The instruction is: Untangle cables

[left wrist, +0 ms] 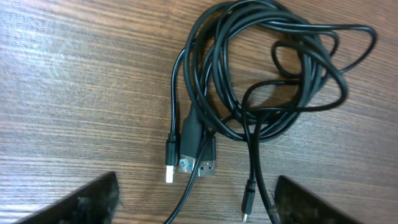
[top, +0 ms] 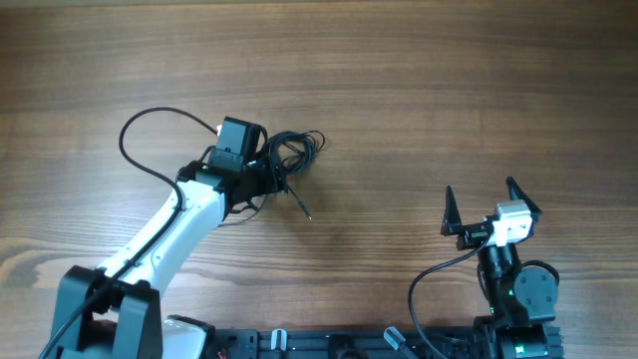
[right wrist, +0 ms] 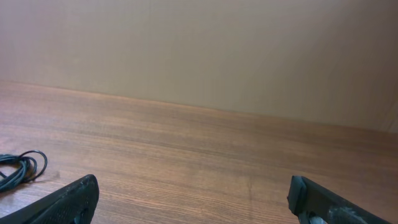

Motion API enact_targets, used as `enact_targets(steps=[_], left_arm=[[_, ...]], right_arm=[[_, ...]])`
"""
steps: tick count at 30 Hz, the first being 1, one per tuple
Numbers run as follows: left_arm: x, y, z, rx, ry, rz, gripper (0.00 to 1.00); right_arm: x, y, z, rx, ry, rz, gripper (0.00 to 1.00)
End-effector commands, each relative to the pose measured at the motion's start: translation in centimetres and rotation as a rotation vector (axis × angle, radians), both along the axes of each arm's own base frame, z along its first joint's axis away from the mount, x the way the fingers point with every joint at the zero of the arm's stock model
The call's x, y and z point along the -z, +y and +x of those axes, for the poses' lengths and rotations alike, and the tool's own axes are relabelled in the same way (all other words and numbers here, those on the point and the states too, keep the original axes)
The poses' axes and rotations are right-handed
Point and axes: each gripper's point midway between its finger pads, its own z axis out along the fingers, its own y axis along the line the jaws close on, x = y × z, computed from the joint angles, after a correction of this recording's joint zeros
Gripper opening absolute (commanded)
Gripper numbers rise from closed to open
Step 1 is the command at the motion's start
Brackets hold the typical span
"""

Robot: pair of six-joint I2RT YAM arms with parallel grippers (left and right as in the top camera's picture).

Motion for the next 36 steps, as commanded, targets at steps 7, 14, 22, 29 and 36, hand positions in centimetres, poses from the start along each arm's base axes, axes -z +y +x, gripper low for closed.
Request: enact_targets(steps=[7,14,22,29,36], left_arm=[[1.2,-0.65,-0.58,0.024,0.043,-0.019,0.84],[1.21,-0.64,-0.57,0.024,0.042,-0.019,0.82],[0.96,-0.81,0.0,0.025,0.017,-0.026,0.51],[0.88,-0.87,0.17,0.025,0.009,-0.029,0.04],[0.88,-0.88,0.18,0.024,0.009,-0.029,0.04]], right_arm=[[-0.19,0.23,-0.07,-0.015,-0.011,-0.008,1.0],[-0.19,0.23,-0.07,-0.015,-0.011,-0.008,1.0],[-0.19,0.23,-0.07,-0.015,-0.01,-0.008,1.0],[-0.19,0.23,-0.07,-0.015,-0.01,-0.008,1.0],[-0.19,0.23,-0.07,-0.015,-0.01,-0.008,1.0]])
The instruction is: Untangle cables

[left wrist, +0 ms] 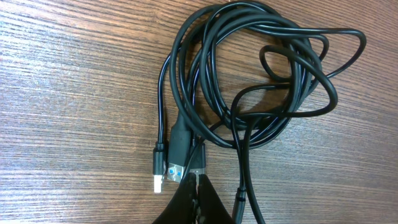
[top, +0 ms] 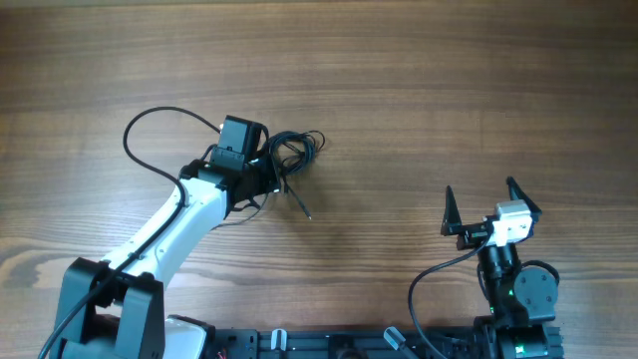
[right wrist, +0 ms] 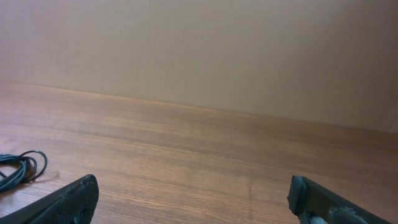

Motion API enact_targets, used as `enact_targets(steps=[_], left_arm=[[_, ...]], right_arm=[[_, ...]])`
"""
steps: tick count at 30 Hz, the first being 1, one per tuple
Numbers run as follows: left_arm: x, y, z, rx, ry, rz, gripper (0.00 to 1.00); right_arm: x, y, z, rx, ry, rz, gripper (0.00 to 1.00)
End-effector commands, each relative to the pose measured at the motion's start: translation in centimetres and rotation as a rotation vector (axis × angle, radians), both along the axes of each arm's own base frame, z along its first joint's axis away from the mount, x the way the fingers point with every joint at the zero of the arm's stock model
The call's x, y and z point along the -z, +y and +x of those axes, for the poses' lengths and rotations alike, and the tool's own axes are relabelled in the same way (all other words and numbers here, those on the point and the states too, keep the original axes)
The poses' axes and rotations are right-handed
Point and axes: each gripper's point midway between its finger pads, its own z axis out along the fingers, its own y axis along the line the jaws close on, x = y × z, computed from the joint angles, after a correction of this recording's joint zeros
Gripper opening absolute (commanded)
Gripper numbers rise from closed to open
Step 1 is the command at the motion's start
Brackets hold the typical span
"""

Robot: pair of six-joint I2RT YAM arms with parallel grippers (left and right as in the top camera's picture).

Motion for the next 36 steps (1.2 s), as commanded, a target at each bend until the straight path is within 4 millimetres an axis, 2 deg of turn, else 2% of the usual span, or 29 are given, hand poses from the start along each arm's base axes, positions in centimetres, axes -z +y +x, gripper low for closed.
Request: enact_targets(steps=[1,12,21,23,25,26,27,30,32,36], left_arm=[[0.6,-0.2,-0.3,0.009,0.016,-0.003,0.04],[0.4,-0.5,0.5,0.009,-0.016,-0.014,0.04],[4.5,-0.3,0.0,0.002,0.086,0.016,0.04],[4.9,-0.3,-0.2,0.002,0.098,0.019,0.05],[4.9,-0.3,0.0,0.002,0.093,0.018,0.17],[4.8,-0.4,0.3,0.003,0.078,0.013,0.38],[4.6,-0.5,0.6,0.003,0.064,0.009,0.47],[4.2,-0.7,1.2,0.007,0.042,0.004,0.67],[3.3,-0.7,1.6,0.01,0.025,0.002,0.71],[-1.1,0.5,3.2,-0.036,-0.074,-0.027,0.74]], right_arm=[[-0.2,0.2,-0.1,-0.015,-0.01,-0.008,1.0],[-0.2,0.2,-0.1,-0.016,-0.01,-0.008,1.0],[-0.2,0.2,-0.1,-0.015,-0.011,-0.008,1.0],[-0.2,0.2,-0.1,-0.015,-0.01,-0.007,1.0],[-0.2,0.2,-0.1,-0.015,-0.011,-0.008,1.0],[-0.2,0.2,-0.1,-0.015,-0.011,-0.008,1.0],[-0.2,0.2,-0.1,-0.015,-0.01,-0.008,0.99],[-0.2,0.2,-0.1,-0.015,-0.01,-0.008,1.0],[-0.2,0.2,-0.1,-0.015,-0.011,-0.007,1.0],[-0.2,0.2,-0.1,-0.015,-0.01,-0.008,1.0]])
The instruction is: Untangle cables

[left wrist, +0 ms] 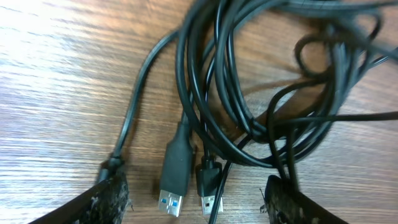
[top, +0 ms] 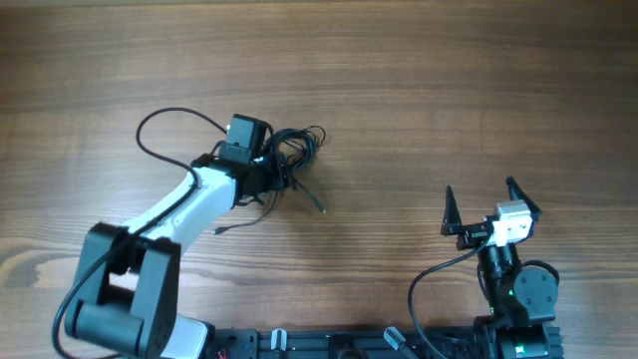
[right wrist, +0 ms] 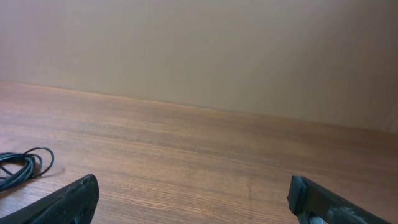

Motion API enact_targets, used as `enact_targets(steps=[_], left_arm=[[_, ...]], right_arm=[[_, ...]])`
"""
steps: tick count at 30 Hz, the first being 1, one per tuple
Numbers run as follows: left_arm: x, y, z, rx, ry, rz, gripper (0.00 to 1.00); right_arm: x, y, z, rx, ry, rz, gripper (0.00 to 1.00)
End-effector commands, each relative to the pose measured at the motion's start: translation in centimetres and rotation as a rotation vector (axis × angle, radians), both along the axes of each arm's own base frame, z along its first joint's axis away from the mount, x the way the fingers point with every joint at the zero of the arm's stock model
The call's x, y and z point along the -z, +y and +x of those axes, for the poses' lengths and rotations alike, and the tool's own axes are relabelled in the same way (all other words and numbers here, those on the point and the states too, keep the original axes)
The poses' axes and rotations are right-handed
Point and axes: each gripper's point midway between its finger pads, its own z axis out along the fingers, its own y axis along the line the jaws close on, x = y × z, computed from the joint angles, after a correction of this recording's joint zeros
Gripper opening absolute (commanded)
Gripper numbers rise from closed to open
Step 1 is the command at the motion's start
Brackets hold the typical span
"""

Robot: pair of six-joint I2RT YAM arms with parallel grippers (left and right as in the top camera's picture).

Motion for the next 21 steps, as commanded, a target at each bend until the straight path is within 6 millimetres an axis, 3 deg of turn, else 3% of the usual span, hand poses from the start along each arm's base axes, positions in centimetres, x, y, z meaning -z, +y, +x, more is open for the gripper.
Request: enact_targets(steps=[1,6,13,16,21], left_arm=[[-5.7,1.9,2.8,-0.063,-0.164,-0.03,0.77],[-9.7,7.2,4.0,-0.239,-0.269,-0.055,0.96],[-8.3,15.2,2.0,-0.459,-0.174,-0.013,1.0],[-7.7,15.8,1.0,-0.481,-0.128,-0.007,1.0],[-7.7,15.8,1.0,-0.481,-0.128,-0.007,1.0]], right_arm=[[-0.2,0.2,-0.1,-0.015,-0.01,-0.008,1.0],[-0.2,0.2,-0.1,-0.016,-0.01,-0.008,1.0],[-0.2,0.2,-0.1,-0.015,-0.01,-0.008,1.0],[-0.2,0.2,-0.1,-0.015,-0.011,-0.008,1.0],[-0.2,0.2,-0.1,-0.015,-0.011,-0.008,1.0]])
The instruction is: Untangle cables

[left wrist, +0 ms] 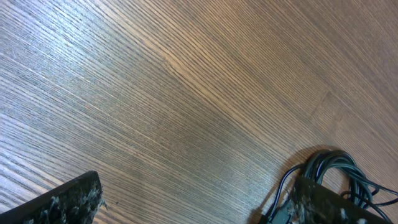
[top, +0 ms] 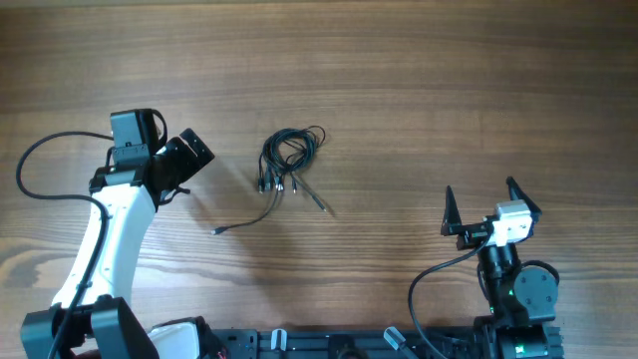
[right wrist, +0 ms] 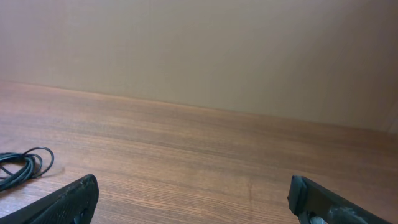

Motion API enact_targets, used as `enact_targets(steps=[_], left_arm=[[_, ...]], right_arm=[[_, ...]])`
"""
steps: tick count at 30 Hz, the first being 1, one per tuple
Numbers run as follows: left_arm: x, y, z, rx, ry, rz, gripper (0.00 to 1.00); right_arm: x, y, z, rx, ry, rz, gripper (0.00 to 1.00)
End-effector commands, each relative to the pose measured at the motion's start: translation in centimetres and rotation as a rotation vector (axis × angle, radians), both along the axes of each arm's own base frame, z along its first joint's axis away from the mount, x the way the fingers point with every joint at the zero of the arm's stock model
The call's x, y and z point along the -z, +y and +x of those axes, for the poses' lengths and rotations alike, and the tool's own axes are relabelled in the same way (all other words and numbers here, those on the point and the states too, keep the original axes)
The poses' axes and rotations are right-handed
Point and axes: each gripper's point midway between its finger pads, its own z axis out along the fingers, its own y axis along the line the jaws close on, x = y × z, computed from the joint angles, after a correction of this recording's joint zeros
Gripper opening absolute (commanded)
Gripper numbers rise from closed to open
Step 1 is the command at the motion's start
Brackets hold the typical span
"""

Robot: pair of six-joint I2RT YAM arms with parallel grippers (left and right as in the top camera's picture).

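Observation:
A tangle of black cables (top: 290, 152) lies coiled left of the table's middle. Its plugs (top: 267, 185) point toward the front, one end (top: 323, 206) runs out to the right, and a thin end (top: 218, 230) trails off to the front left. My left gripper (top: 192, 154) hangs open to the left of the coil, apart from it. In the left wrist view the cables (left wrist: 331, 163) show just behind the right fingertip (left wrist: 336, 204), with bare wood between the fingers. My right gripper (top: 480, 191) stands open at the front right, far from the cables (right wrist: 22, 164).
The wooden table (top: 419, 90) carries nothing else. My left arm's own black lead (top: 45, 165) loops at the far left edge. A plain wall (right wrist: 199, 43) stands behind the table in the right wrist view.
My left gripper, then open right over the plugs, has drawn back to the left and now hangs clear of the tangle. The cables lie where they were. The right arm is unmoved.
My left gripper first hung open over the plugs at the coil's near side. Then it was shut at the plugs. Then it was open again, with the coil shifted a little right and a thin end trailing front left. Now it is off to the left.

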Motion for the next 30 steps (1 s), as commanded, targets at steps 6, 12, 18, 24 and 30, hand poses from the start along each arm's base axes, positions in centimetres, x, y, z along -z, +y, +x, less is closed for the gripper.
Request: enact_targets(steps=[6,12,18,24,30], left_arm=[[-1.0,0.3,0.4,-0.011,-0.028,0.004,1.0],[-1.9,-4.1,1.9,0.123,-0.102,-0.18,1.0],[1.4,-13.0,2.9,0.369,-0.069,-0.204,0.25],[4.9,-16.4,4.7,0.318,-0.083,-0.081,0.49],[7.7,-16.4,2.9,0.326,0.024,-0.037,0.63]], right_arm=[[-0.2,0.2,-0.1,-0.015,-0.01,-0.008,1.0],[-0.2,0.2,-0.1,-0.015,-0.01,-0.008,1.0],[-0.2,0.2,-0.1,-0.015,-0.011,-0.008,1.0],[-0.2,0.2,-0.1,-0.015,-0.01,-0.008,1.0],[-0.2,0.2,-0.1,-0.015,-0.01,-0.008,1.0]])
